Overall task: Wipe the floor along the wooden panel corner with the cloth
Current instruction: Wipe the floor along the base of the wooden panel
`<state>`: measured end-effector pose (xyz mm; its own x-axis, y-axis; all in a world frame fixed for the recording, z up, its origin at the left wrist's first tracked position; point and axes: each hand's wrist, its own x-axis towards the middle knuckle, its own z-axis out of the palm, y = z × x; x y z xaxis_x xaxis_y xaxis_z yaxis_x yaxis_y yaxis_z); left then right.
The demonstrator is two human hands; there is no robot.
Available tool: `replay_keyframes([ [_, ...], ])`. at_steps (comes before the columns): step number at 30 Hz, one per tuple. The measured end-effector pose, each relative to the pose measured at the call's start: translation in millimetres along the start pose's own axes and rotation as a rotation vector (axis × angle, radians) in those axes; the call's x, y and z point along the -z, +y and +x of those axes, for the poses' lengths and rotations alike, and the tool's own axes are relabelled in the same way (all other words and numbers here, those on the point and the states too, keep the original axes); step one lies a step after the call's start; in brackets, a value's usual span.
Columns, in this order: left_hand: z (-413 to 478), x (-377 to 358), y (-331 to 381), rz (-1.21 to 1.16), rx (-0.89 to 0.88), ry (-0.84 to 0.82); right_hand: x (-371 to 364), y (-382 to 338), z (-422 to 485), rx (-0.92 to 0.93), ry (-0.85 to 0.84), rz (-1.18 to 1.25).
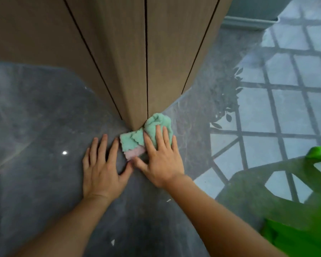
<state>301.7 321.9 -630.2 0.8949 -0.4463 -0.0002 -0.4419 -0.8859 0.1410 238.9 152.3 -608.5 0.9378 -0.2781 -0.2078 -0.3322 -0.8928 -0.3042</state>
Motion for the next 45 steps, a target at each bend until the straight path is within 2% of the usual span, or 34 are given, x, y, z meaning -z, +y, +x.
replay_keyframes([
  [2, 1, -4, -1, 0.009, -0.005, 0.007, 13, 45, 26, -0.063, 0.050, -0.130],
  [5, 1, -5, -2, 0.026, -0.016, 0.001, 51, 97, 60, -0.431, 0.002, -0.095],
  [6, 1, -3, 0, 0.027, -0.013, -0.006, 57, 97, 60, -0.471, -0.025, -0.101],
  [7, 1, 0, 2, 0.028, -0.009, -0.014, 57, 87, 54, -0.431, -0.045, -0.141],
  [11, 5, 8, -18, 0.093, -0.098, -0.007, 24, 11, -8, 0.110, -0.184, -0.143],
  [12, 9, 10, -37, 0.112, -0.067, 0.017, 19, 0, -17, 0.170, -0.182, -0.113],
  [15, 7, 17, -108, 0.048, 0.342, 0.023, 18, -9, -15, 0.062, 0.017, 0.025],
  [17, 0, 17, -132, 0.002, 0.484, 0.024, 15, -16, -18, 0.012, 0.102, 0.045],
  [22, -2, 15, -134, -0.021, 0.457, 0.029, -26, -57, -28, 0.013, 0.002, -0.015],
  [25, -1, 17, -136, -0.021, 0.488, 0.021, -42, -98, -11, 0.142, -0.027, -0.057],
  [30, -3, 16, -134, -0.014, 0.465, 0.032, -34, -159, 115, 0.216, -0.019, -0.076],
  [33, -4, 11, -137, 0.023, 0.460, 0.034, -16, -199, 213, 0.179, -0.120, -0.022],
  [35, -2, 9, -140, 0.024, 0.464, 0.019, -14, -217, 240, 0.142, -0.165, -0.002],
  [39, -4, 13, -140, 0.008, 0.446, -0.015, -22, -192, 163, 0.150, -0.056, -0.002],
  [42, -2, 18, -137, -0.014, 0.464, -0.023, -36, -159, 46, -0.042, 0.002, -0.011],
  [45, 0, 20, -135, -0.011, 0.462, -0.047, -49, -171, -13, -0.217, -0.068, 0.029],
])
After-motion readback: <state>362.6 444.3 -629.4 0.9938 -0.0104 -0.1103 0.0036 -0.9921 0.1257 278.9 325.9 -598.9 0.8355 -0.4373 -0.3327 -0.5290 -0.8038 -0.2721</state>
